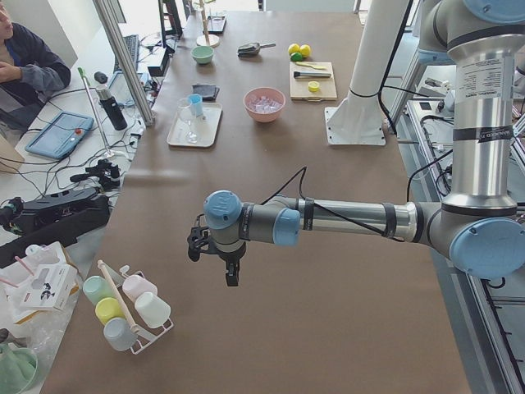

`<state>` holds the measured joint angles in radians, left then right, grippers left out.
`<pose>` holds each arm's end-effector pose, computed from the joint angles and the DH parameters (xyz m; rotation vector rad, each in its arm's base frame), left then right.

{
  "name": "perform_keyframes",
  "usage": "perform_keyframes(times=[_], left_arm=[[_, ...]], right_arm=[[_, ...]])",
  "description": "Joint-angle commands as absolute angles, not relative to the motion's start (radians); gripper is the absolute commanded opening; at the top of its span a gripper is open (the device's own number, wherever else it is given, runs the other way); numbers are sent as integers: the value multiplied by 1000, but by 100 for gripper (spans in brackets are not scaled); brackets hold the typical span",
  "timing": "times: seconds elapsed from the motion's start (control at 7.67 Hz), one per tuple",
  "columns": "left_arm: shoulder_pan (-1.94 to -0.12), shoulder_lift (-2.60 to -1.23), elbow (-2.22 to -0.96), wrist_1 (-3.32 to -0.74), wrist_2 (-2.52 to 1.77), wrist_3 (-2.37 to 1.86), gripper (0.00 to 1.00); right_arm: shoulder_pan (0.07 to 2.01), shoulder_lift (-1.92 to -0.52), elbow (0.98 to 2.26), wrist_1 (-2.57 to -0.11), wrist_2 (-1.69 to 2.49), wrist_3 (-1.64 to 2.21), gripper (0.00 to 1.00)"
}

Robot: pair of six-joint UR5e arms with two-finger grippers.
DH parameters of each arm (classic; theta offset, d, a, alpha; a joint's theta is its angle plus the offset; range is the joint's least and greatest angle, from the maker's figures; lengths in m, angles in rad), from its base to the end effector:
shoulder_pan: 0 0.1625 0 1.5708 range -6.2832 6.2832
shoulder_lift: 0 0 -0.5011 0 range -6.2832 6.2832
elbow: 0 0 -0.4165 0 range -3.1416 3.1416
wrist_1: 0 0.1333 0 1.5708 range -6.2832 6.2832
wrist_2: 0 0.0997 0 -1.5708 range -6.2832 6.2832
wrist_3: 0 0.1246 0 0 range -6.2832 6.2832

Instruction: Put ice in cup with scoop

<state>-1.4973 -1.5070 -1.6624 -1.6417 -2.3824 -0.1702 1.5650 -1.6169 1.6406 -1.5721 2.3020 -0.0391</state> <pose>-0.0067 -0.4939 0.7265 -0.0060 0.8163 -0.0512 0.0472 -0.4953 0.7437 0.0336 -0.7308 -0.0511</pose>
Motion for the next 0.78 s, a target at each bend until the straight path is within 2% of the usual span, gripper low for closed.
perform_keyframes(times=[0.0,0.65], left_arm=[[-1497,-1508,-1661,-1641,-2376,-166,98],[-1483,-1509,-1663,-1641,-2375,-167,98]], right_arm=[[1574,-1623,1649,-1572,2303,-38,100],[1574,-1646,1649,-1571,2312,-41,100]])
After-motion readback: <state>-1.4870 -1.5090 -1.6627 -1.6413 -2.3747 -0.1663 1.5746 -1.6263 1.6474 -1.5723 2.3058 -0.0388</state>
